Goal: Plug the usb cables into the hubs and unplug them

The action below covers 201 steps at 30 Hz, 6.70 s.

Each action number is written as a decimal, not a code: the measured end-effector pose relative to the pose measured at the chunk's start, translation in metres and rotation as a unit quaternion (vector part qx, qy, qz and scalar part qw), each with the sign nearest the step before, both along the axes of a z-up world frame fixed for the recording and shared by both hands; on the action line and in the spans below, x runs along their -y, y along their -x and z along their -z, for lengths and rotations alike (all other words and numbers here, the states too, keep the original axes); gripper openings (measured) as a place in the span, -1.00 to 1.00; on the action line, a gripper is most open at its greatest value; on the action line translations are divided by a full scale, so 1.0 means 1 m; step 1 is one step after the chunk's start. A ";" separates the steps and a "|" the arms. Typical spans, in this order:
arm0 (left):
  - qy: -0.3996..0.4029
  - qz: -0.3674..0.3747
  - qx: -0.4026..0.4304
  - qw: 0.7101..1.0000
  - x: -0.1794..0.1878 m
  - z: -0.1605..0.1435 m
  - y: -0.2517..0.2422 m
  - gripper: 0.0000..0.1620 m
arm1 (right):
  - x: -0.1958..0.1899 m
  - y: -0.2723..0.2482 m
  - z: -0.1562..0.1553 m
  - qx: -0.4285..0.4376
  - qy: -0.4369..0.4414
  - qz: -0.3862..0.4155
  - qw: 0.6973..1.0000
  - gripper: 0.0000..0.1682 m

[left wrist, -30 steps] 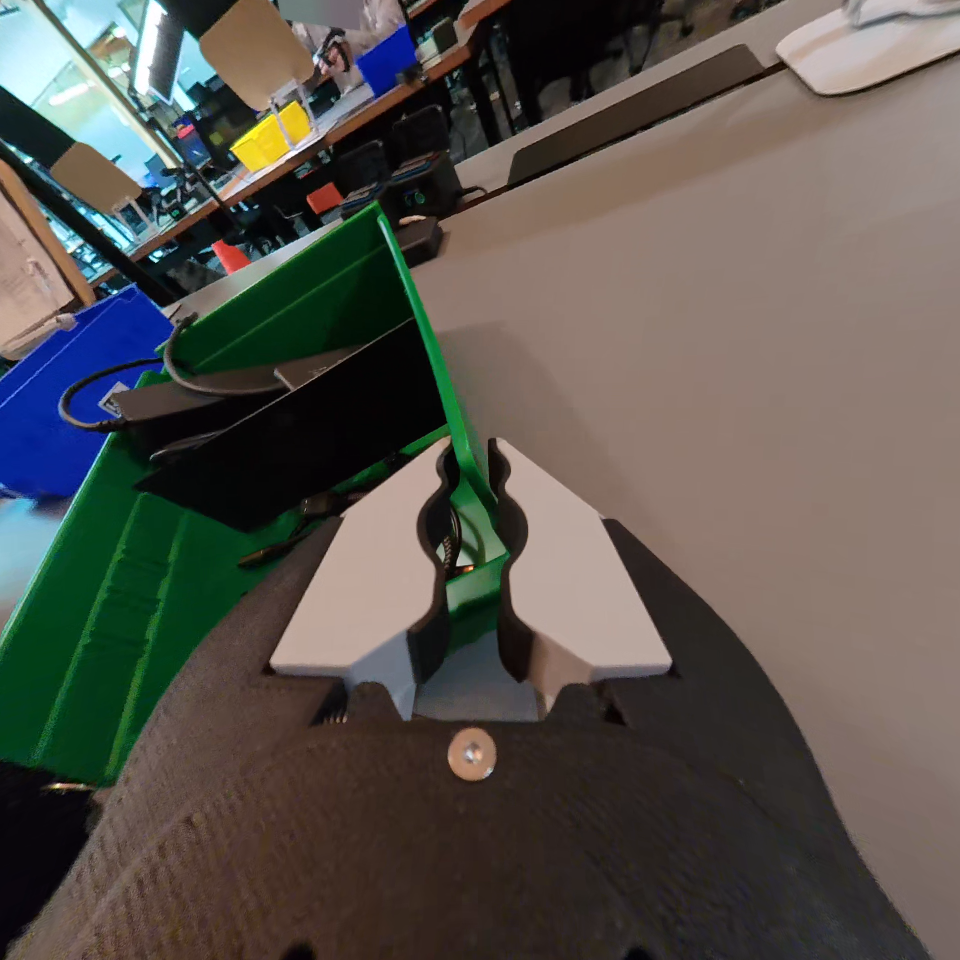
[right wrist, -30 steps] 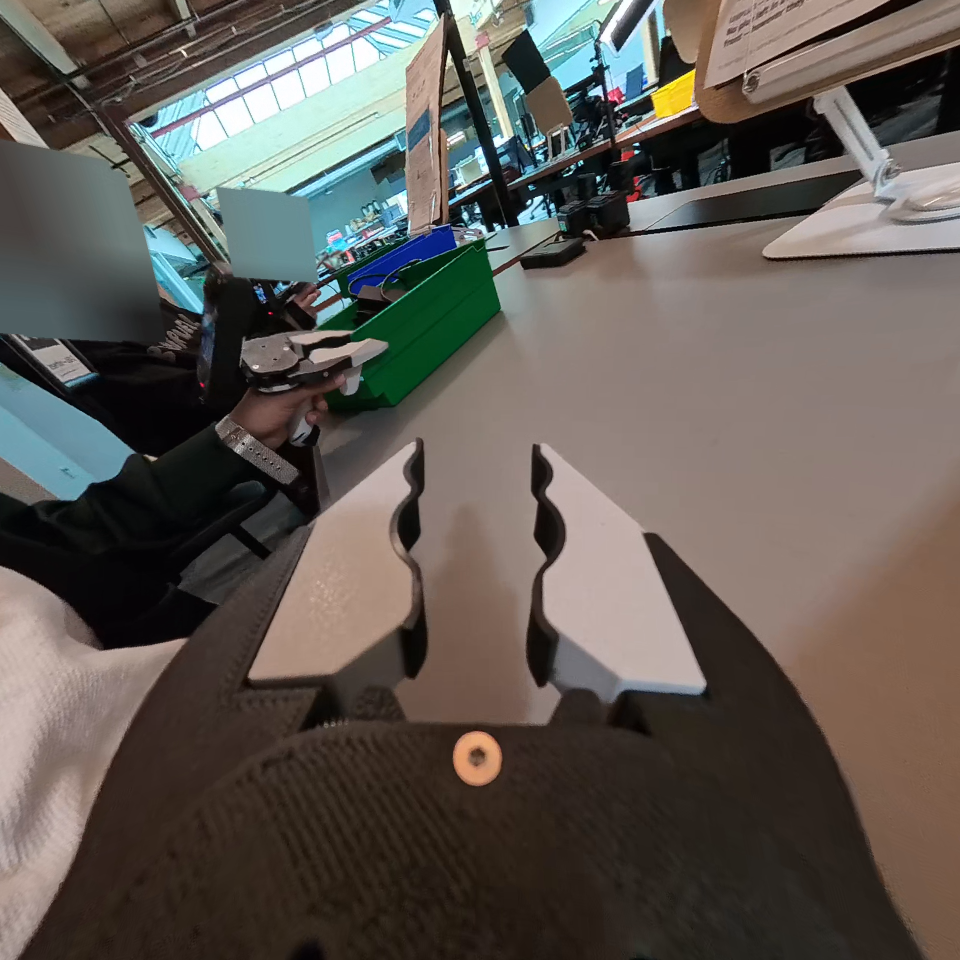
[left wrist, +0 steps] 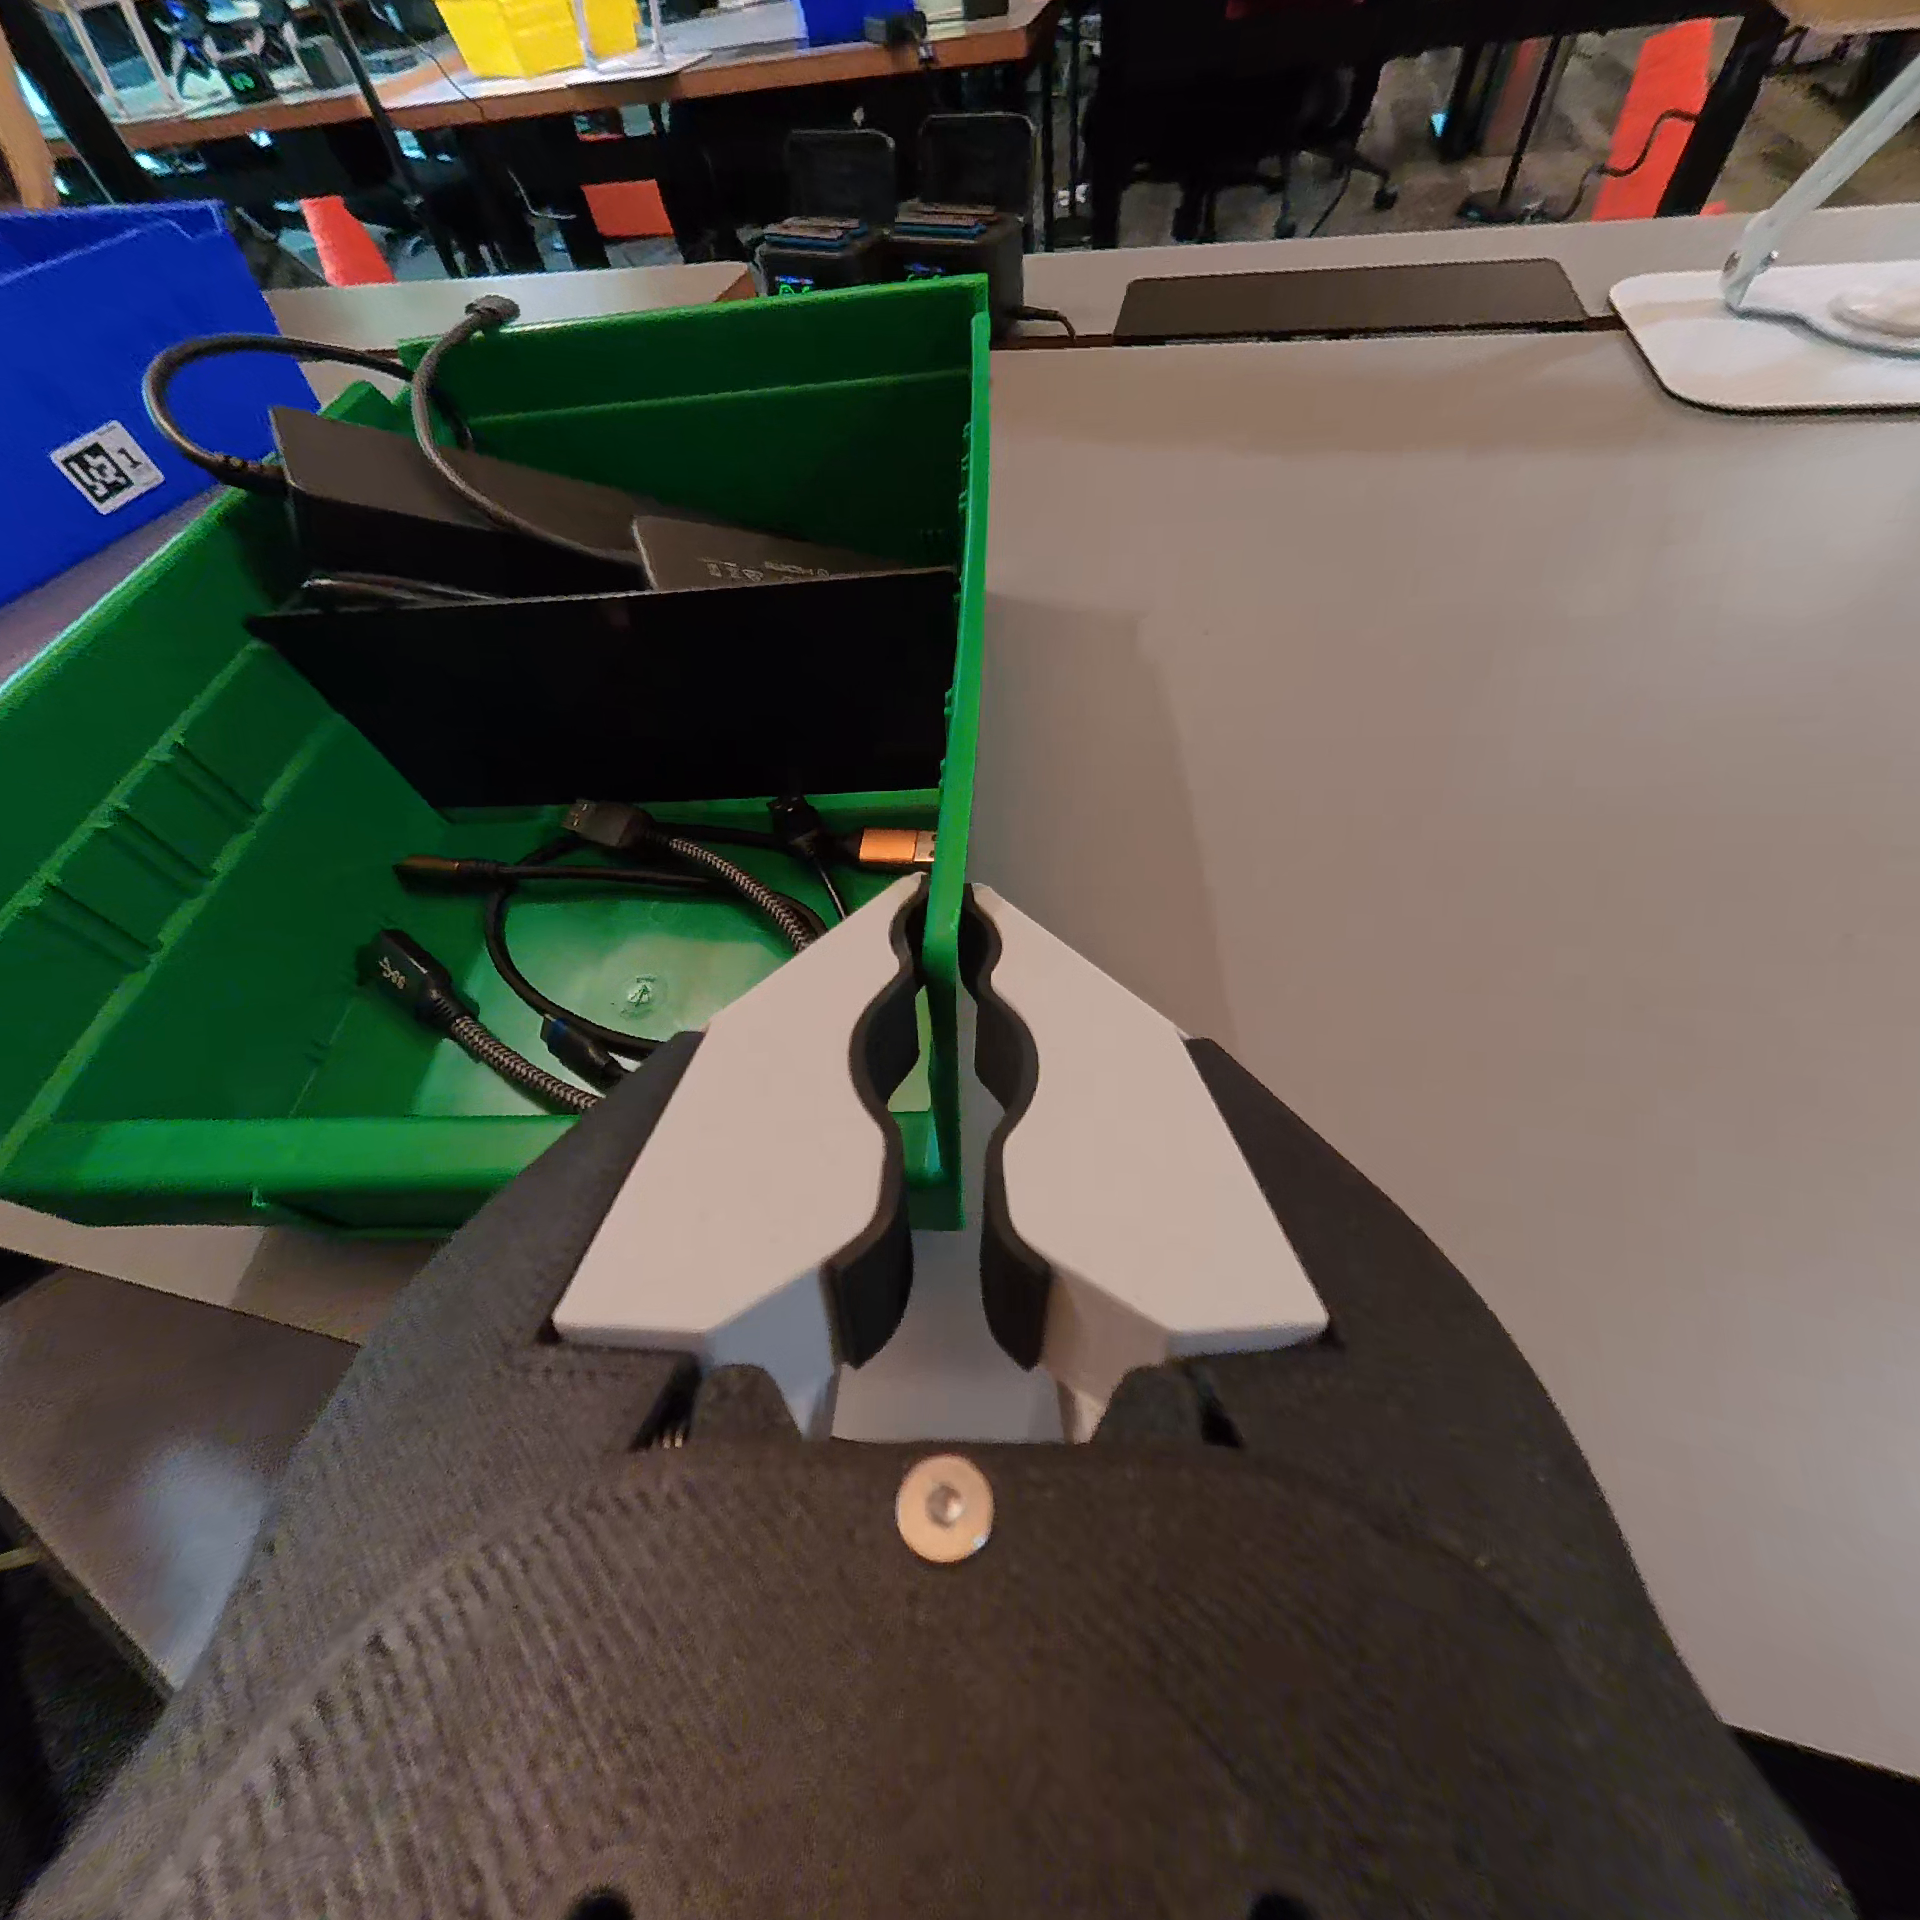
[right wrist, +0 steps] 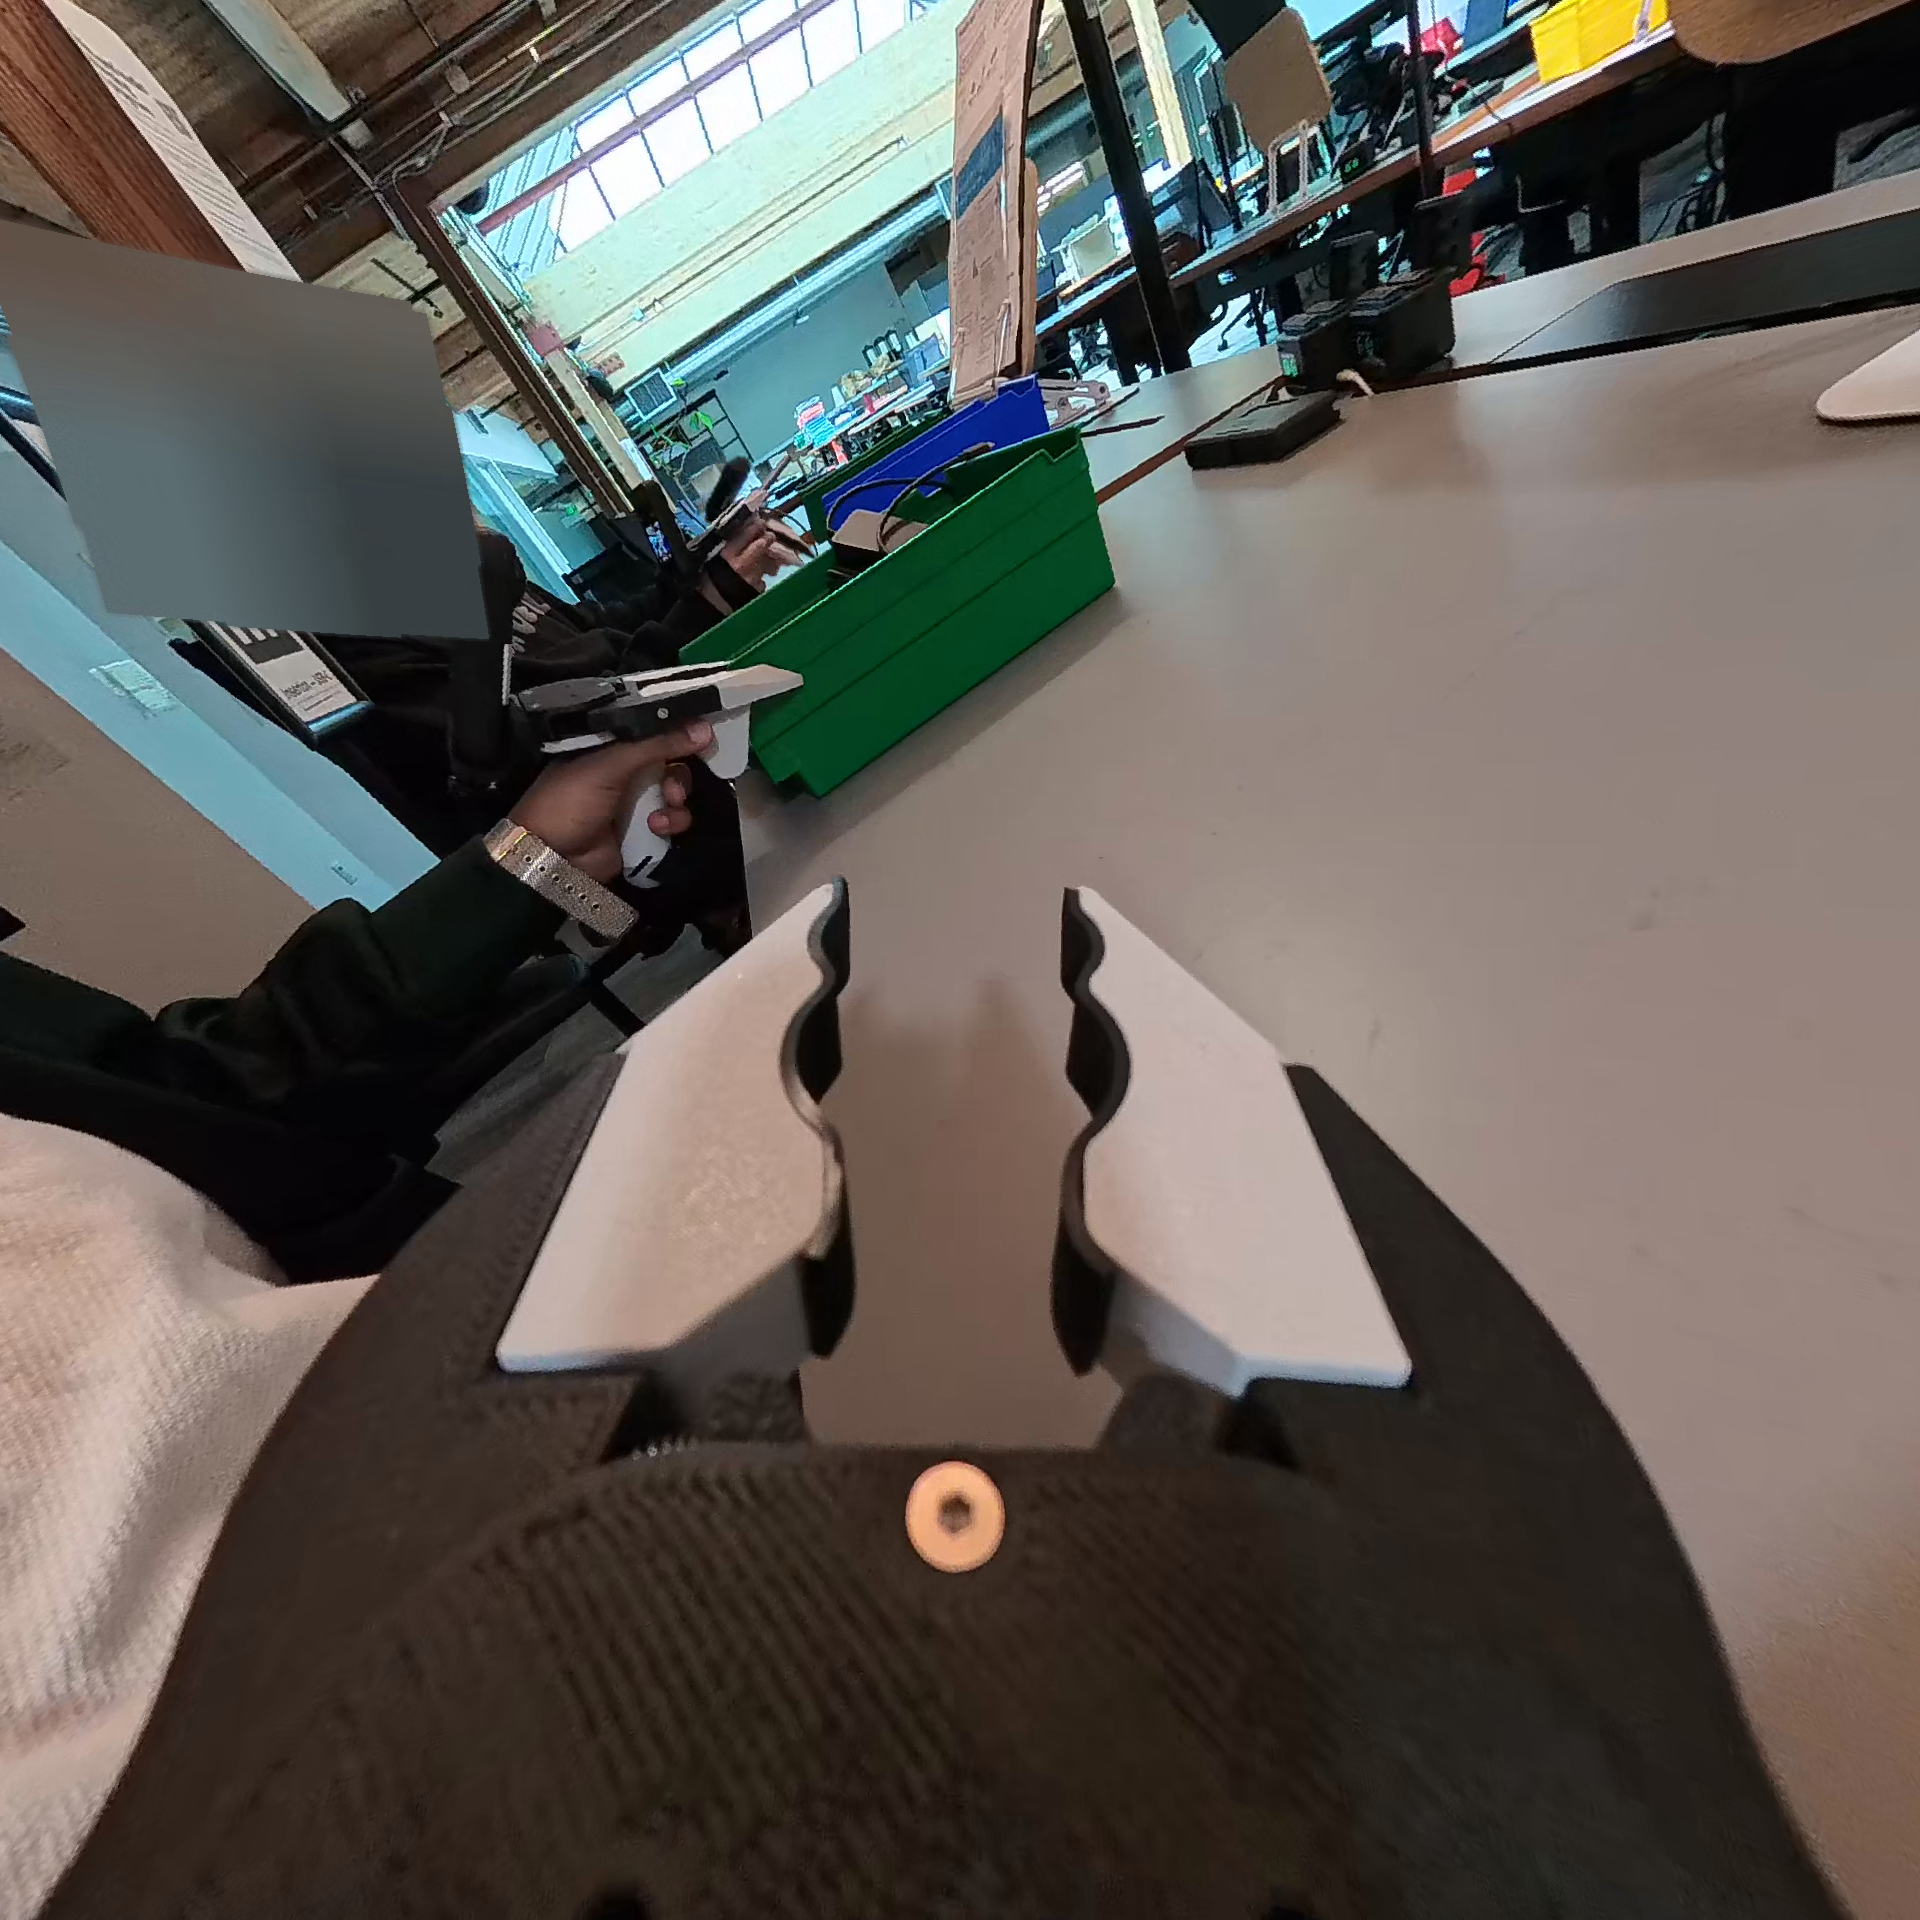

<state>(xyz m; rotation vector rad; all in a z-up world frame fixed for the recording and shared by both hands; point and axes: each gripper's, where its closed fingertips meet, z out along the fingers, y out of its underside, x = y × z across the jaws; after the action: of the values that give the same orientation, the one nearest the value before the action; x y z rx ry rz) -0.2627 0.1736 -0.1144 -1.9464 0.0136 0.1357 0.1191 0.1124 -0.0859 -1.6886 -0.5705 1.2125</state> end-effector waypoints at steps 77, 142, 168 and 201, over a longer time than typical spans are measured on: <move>-0.129 0.447 0.152 0.872 -0.024 -0.227 -0.341 -0.99 | 0.047 -0.006 -0.039 0.195 -0.285 0.168 0.923 -0.36; 0.169 0.728 0.577 0.329 0.137 -0.110 -0.433 -0.72 | 0.038 -0.052 -0.094 -0.325 -0.009 -0.062 0.943 -0.43; 0.105 0.660 0.421 0.614 0.097 -0.048 -0.470 -0.70 | 0.010 -0.067 -0.037 -0.157 0.027 0.085 0.984 -0.70; 0.062 0.497 0.367 0.784 0.009 -0.025 -0.362 -0.76 | 0.007 -0.071 -0.043 -0.119 -0.043 0.122 0.984 -0.58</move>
<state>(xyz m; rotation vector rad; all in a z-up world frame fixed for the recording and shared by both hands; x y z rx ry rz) 0.0994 0.1650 -0.0891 -1.7557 0.5334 -1.3476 0.1905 0.1050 -0.0431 -1.4660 -0.2582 1.1716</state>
